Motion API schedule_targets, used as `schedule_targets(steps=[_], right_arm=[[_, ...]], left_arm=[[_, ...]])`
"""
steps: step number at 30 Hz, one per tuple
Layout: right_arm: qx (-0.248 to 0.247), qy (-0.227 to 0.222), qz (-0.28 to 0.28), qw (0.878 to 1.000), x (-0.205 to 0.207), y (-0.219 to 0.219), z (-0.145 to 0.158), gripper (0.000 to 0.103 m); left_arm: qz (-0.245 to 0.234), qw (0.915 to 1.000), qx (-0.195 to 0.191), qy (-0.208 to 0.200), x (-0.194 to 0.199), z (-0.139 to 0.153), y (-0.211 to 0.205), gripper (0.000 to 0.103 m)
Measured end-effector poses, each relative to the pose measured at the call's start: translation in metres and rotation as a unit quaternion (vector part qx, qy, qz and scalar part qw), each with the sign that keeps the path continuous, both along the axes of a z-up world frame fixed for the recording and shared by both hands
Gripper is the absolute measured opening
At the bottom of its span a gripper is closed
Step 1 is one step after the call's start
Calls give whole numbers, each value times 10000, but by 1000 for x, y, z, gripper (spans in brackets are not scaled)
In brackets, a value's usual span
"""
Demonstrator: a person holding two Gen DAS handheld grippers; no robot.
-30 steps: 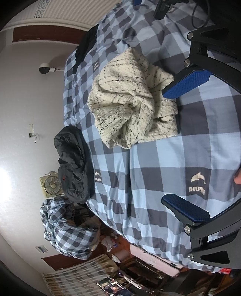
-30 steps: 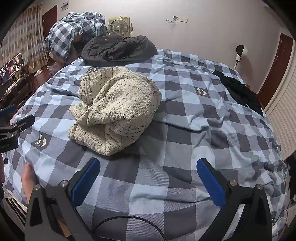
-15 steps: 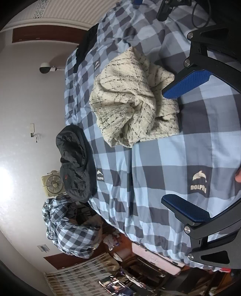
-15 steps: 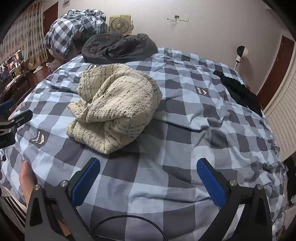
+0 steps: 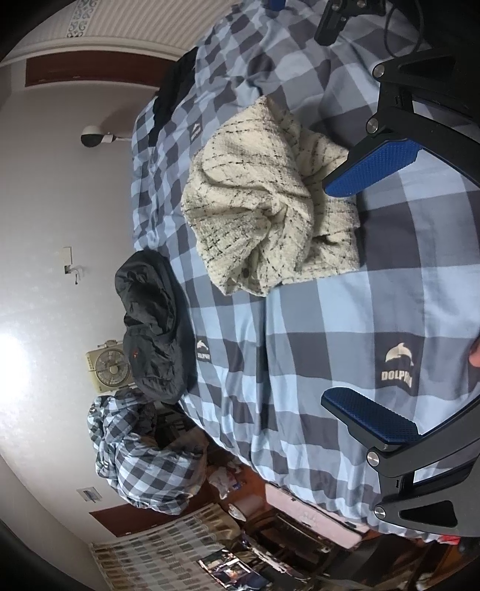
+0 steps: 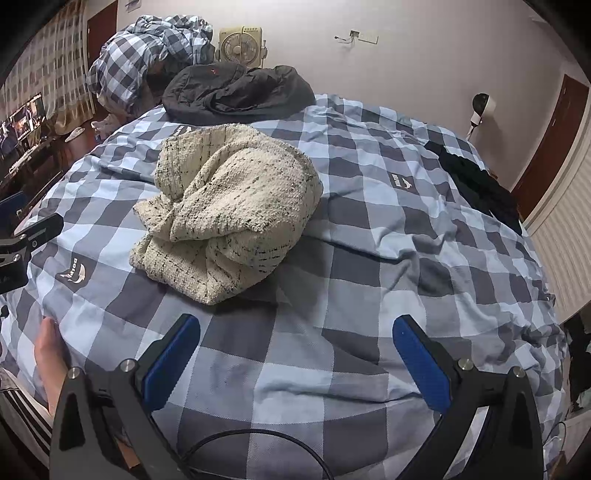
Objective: Fold small clothes
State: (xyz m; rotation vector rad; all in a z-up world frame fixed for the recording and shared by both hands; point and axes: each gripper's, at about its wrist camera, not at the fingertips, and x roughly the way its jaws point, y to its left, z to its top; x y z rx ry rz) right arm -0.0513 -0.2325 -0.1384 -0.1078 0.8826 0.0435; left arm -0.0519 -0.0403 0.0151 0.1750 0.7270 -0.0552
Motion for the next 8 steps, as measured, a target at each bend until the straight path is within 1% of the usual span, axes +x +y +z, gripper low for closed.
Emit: schedule_targets(steps=[4,8], right_arm=[[69,30,13,10000,3,-4,-1,102],[100,28,37,9999,2,-5,0,102]], left_arm=[[35,10000,37,-3,-1,0,0,103],[-28,10000,-2,-16,0,0,-1,103]])
